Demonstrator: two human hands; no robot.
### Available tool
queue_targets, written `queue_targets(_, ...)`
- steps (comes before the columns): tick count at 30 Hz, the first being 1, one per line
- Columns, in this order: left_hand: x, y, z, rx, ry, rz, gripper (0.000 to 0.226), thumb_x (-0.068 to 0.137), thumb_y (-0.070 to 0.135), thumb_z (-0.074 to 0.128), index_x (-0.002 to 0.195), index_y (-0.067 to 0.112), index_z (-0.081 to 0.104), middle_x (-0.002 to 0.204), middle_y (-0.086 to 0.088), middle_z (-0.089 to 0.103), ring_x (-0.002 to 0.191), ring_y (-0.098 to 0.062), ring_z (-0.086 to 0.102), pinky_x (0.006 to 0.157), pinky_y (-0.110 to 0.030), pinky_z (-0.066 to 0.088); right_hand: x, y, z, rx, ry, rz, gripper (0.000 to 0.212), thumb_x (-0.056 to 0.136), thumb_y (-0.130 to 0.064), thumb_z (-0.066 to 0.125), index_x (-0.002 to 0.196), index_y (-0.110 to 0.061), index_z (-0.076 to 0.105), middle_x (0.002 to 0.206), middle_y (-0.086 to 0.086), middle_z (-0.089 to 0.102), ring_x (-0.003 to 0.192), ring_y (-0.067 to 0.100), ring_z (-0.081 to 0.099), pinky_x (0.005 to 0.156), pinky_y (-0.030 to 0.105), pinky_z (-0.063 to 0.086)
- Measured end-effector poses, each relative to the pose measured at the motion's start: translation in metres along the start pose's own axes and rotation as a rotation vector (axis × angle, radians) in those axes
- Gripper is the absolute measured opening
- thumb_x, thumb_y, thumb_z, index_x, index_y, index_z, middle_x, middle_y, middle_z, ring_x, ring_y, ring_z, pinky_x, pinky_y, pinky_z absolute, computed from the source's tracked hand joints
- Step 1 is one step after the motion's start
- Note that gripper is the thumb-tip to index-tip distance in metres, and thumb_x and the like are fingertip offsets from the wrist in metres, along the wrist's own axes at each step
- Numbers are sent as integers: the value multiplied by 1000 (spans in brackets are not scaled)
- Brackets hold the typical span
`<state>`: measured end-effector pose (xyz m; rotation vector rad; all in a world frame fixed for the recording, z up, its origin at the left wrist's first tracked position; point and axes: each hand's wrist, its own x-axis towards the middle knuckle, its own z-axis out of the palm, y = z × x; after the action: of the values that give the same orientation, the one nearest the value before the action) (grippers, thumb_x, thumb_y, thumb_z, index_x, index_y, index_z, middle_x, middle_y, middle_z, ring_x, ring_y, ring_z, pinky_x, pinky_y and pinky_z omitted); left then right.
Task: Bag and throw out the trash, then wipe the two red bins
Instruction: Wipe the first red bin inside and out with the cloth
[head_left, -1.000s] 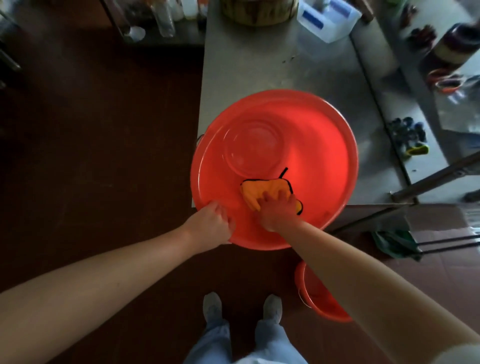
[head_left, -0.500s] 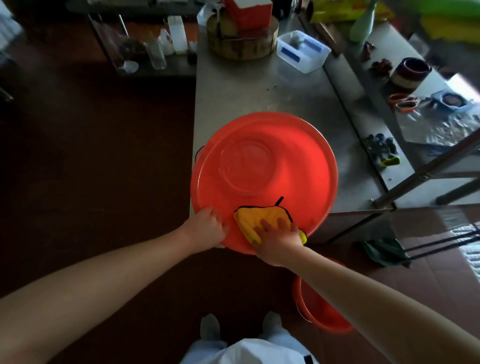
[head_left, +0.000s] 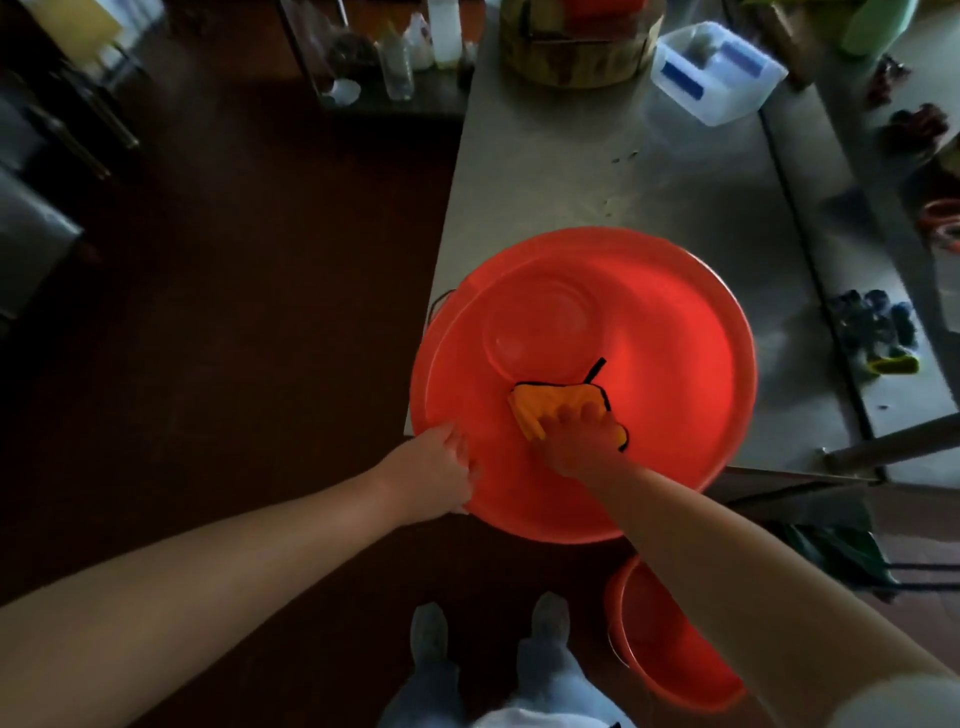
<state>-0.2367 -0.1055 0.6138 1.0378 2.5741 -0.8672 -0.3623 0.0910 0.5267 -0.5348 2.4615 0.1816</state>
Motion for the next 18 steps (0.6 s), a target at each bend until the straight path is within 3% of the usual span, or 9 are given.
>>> queue_targets(3,2,5,-4,-43,-39,-14,58,98,57,40,130,12,59,120,-22,67,111,-37,64,106,-48,42,19,5,-6,86,-19,-22,62,90,-54,44,148,-31,44,157,14,35,142,44,30,112,61,28)
queue_targets(7,4,5,-12,-20,-35,-20,51,95,52,41,115,15,69,104,-15,73,95,-32,70,93,-44,51,35,0,-5,-101,-97,2,56,100,-48,34,154,-35,34,164,6,26,151,40,17,119,63,11)
queue_targets(11,6,4,-12,-34,-49,-6,52,98,48,37,124,10,62,113,-22,69,106,-37,66,98,-49,47,15,-1,-3,-120,-6,-21,51,100,-47,33,147,-33,45,156,7,38,143,40,33,116,58,20)
queue_targets(18,-2,-21,-17,9,-25,54,56,100,60,39,113,12,63,107,-18,70,98,-32,66,96,-46,47,-58,-3,-9,-71,26,-56,51,98,-52,33,146,-39,43,152,0,44,138,34,39,109,55,28)
